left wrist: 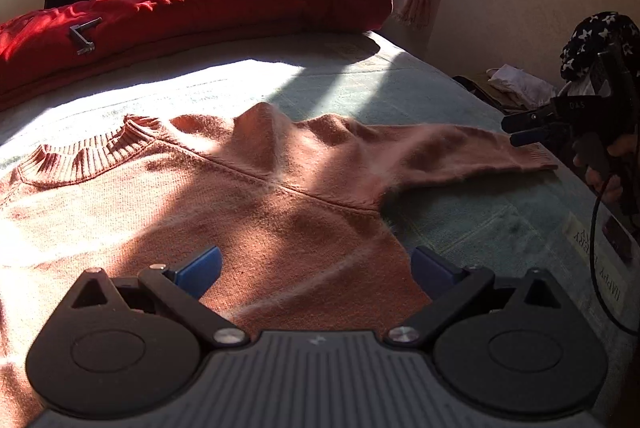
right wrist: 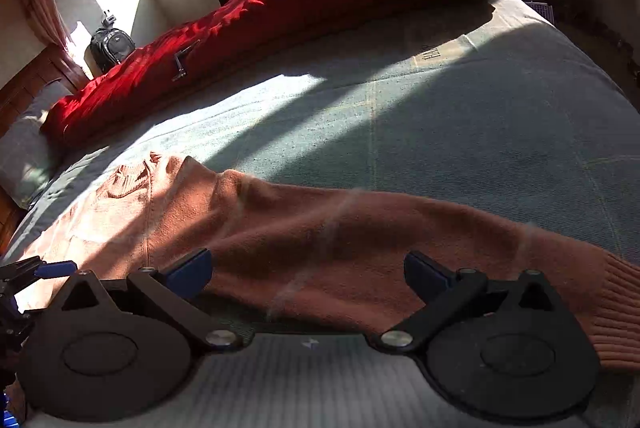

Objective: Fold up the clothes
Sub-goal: 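Move the open right gripper to the ribbed sleeve cuff, then close the right gripper on the ribbed sleeve cuff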

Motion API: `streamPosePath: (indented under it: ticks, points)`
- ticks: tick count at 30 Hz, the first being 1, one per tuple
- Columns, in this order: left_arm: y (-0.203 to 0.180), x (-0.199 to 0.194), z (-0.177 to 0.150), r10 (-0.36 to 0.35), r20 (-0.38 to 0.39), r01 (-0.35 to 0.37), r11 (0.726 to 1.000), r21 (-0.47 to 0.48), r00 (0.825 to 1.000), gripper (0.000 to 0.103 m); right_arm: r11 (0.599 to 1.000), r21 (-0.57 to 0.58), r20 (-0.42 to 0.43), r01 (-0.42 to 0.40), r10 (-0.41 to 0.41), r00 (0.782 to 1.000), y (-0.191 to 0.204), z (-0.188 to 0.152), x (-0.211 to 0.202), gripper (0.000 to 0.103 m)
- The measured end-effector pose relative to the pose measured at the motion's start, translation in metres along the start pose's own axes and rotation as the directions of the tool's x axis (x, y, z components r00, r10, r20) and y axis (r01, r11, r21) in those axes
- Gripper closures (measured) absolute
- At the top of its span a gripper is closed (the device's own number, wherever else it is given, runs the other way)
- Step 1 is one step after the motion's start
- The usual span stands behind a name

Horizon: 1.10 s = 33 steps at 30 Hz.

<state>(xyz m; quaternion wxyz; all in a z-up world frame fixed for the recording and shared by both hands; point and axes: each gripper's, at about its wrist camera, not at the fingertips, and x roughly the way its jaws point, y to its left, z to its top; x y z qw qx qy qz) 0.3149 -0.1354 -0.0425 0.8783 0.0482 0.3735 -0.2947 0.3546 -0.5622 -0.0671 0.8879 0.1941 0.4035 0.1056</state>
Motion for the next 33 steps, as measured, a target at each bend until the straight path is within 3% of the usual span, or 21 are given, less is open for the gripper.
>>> streamPosePath:
  ticks: [4,8,11,17,20,23,29,30,32,33]
  points:
    - [-0.005,0.003,-0.002,-0.025,-0.011,0.025,1.000,0.004,1.000,0.003,0.979,0.205,0.055,0.019,-0.031,0.998,-0.052,-0.027,-0.028,0.000]
    - [-0.008,0.007,-0.001,-0.028,-0.026,0.028,1.000,0.006,0.999,0.003,0.913,0.408,0.104,-0.003,-0.043,0.994,-0.099,-0.058,-0.047,0.000]
    - [-0.009,0.008,-0.001,-0.029,-0.034,0.029,1.000,0.002,0.999,0.003,0.878,0.474,0.172,-0.064,-0.021,0.985,-0.112,-0.071,-0.045,0.000]
    - [-0.011,0.008,-0.003,-0.014,-0.052,0.014,1.000,0.001,0.999,0.003,0.835,0.533,0.283,-0.138,-0.022,0.959,-0.134,-0.065,-0.030,0.000]
    - [-0.011,0.008,-0.007,-0.008,-0.059,0.008,1.000,0.002,0.998,0.003,0.814,0.562,0.342,-0.149,-0.064,0.937,-0.139,-0.065,-0.028,0.000]
    - [-0.008,0.012,-0.009,0.001,-0.077,-0.002,1.000,-0.008,0.997,0.003,0.816,0.564,0.355,-0.124,-0.104,0.929,-0.135,-0.065,-0.024,0.000]
    - [-0.008,0.014,-0.009,-0.006,-0.080,0.005,1.000,-0.009,0.997,0.003,0.804,0.577,0.369,-0.143,-0.100,0.924,-0.140,-0.060,-0.025,0.001]
    - [-0.009,0.014,-0.009,-0.008,-0.078,0.007,1.000,-0.008,0.997,0.003,0.800,0.581,0.377,-0.150,-0.101,0.921,-0.140,-0.059,-0.025,0.003]
    - [-0.009,0.013,-0.009,-0.012,-0.076,0.012,1.000,-0.008,0.997,0.003,0.812,0.558,0.397,-0.173,-0.078,0.914,-0.138,-0.058,-0.026,0.033]
    - [-0.009,0.013,-0.009,-0.015,-0.074,0.014,1.000,-0.008,0.997,0.003,0.818,0.545,0.407,-0.184,-0.066,0.911,-0.137,-0.057,-0.026,0.036]
